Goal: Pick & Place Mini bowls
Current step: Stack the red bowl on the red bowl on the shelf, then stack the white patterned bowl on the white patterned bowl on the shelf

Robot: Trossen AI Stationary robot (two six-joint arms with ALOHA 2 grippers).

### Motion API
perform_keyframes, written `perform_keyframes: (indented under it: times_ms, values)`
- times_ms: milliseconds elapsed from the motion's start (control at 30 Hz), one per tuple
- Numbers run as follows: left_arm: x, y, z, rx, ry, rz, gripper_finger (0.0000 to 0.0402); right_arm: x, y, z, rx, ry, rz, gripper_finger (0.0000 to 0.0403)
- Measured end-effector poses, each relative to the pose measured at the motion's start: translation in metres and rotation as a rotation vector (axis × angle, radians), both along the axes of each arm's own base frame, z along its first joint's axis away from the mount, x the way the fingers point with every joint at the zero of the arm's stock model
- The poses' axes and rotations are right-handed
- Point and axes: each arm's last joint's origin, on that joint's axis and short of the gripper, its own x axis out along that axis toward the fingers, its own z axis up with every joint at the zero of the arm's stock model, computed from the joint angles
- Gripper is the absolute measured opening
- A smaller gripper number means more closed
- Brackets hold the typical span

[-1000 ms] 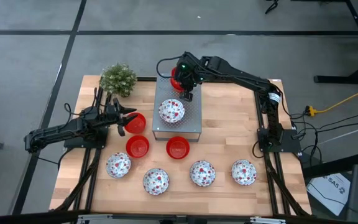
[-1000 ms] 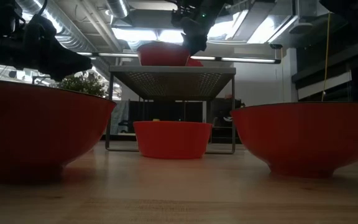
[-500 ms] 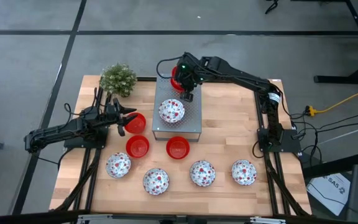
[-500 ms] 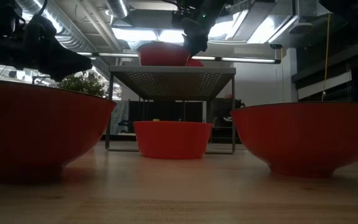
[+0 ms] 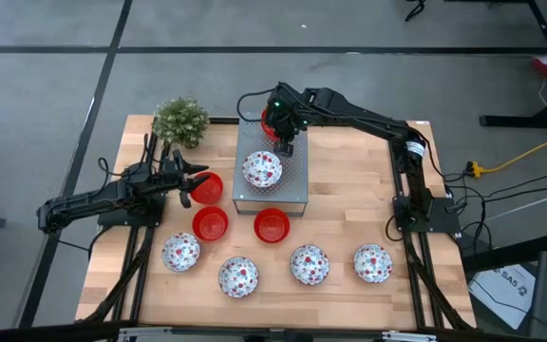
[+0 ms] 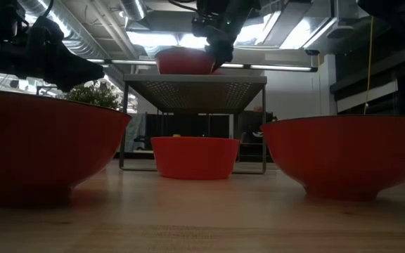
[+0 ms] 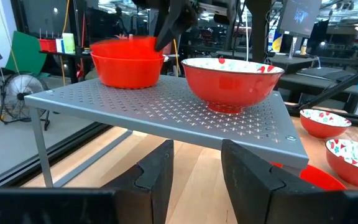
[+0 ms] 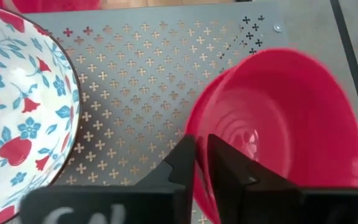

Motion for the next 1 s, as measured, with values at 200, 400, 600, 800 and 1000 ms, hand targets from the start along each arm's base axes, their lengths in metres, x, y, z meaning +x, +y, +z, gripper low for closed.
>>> perform_keyframes:
  times_ms: [200,400,600,800,1000]
  values:
    - [0.0,0.0,0.0,0.0,0.0,0.0,0.013,0.0,0.0,0.0,0.019,-0.009,-0.029,0.0075]
    - [0.0,0.0,0.0,0.0,0.0,0.0,0.013,0.0,0.0,-0.001,0.028,-0.013,-0.043,0.0084]
    - [0.0,0.0,0.0,0.0,0.0,0.0,0.013,0.0,0.002,0.003,0.028,-0.02,-0.038,0.0085]
    - [0.0,0.0,0.0,0.0,0.0,0.0,0.013,-0.001,0.006,0.021,0.01,-0.069,-0.027,0.0085]
    - [0.0,0.0,0.0,0.0,0.0,0.0,0.013,-0.002,0.013,0.039,0.013,-0.128,-0.04,0.0085]
